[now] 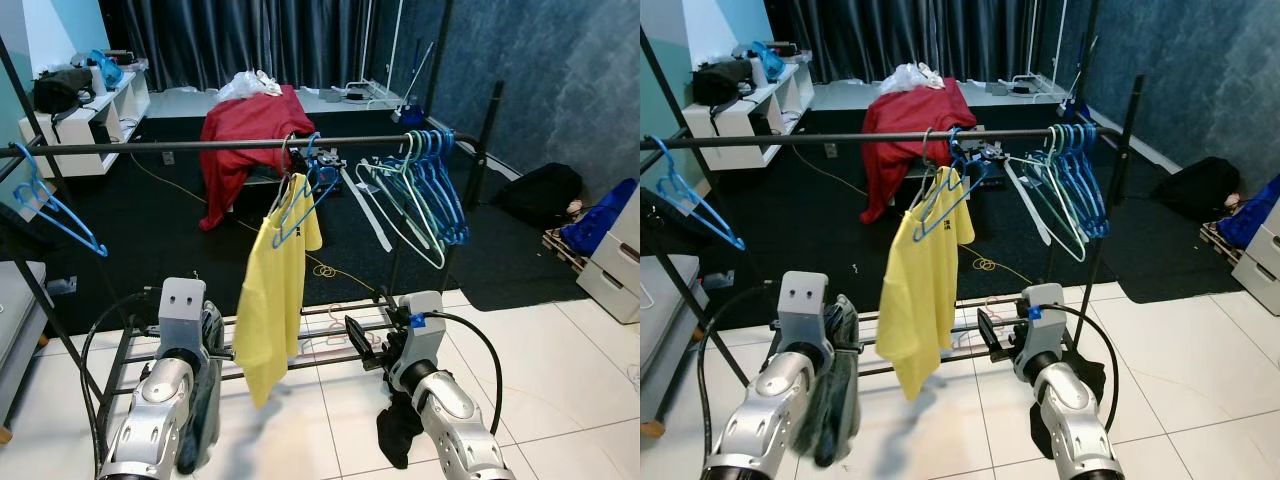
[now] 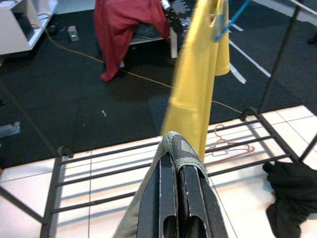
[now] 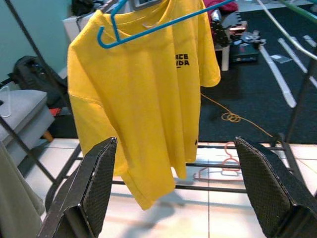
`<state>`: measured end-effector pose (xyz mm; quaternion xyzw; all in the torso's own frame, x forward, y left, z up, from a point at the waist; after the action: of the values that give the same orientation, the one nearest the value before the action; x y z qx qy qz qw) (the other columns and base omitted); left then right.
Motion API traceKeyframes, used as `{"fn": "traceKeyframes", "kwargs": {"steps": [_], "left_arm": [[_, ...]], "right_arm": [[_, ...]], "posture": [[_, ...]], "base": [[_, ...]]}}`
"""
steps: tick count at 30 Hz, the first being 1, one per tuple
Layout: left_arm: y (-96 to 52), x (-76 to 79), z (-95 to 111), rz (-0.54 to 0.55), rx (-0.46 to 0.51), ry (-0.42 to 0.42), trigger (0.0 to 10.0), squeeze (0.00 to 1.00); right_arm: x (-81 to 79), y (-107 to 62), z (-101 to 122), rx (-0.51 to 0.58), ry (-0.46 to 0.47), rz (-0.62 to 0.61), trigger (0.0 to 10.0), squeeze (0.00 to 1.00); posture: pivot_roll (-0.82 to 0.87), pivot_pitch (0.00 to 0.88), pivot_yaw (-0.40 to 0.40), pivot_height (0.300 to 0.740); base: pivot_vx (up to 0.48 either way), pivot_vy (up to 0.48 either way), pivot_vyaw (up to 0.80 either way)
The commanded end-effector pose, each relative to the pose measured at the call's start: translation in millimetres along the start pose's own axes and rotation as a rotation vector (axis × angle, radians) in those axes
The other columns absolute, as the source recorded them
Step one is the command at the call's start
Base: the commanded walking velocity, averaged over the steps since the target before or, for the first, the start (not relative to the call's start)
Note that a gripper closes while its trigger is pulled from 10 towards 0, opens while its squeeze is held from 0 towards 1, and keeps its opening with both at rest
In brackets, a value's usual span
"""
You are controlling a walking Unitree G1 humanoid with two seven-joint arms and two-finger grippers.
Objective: Hang hanger
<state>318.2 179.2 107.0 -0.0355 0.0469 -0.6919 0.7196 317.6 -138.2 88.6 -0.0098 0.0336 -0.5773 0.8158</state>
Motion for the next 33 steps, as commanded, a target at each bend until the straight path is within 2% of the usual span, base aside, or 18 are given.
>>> {"fn": "traceKeyframes", "kwargs": {"steps": [1,33], "left_arm": [[1.1,-0.8,-1.6,-0.001,0.000,0.005,10.0,0.00],[2.7,-0.8,-0.4,-0.010,0.012,0.007,10.0,0.00]], "right_arm": [[-1.4,-0.4,0.5,0.002,0.009,0.003,10.0,0.00],[-5.5,3.0,1.3,0.000,0.004,0.022,10.0,0.00]], "posture": [[-0.08,0.028,-0.029,0.735],[-0.07,0.031,-0.036,0.735]], "base": [[0.000,0.379,0.00],[0.000,0.386,0.00]]}}
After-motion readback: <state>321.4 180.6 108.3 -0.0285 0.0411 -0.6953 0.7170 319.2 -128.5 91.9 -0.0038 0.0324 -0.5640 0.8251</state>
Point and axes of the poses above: a point about 5 cm out from each wrist's last joint towards the gripper, its own y axis pointing out of the wrist towards the gripper, its own z axis along the axis of the wrist's last joint, x = y × z, the point moved 1 cm from there along y, pointing out of the wrist towards the gripper, and after that the axes turned 3 degrees about -y, right-handed, at the moved point
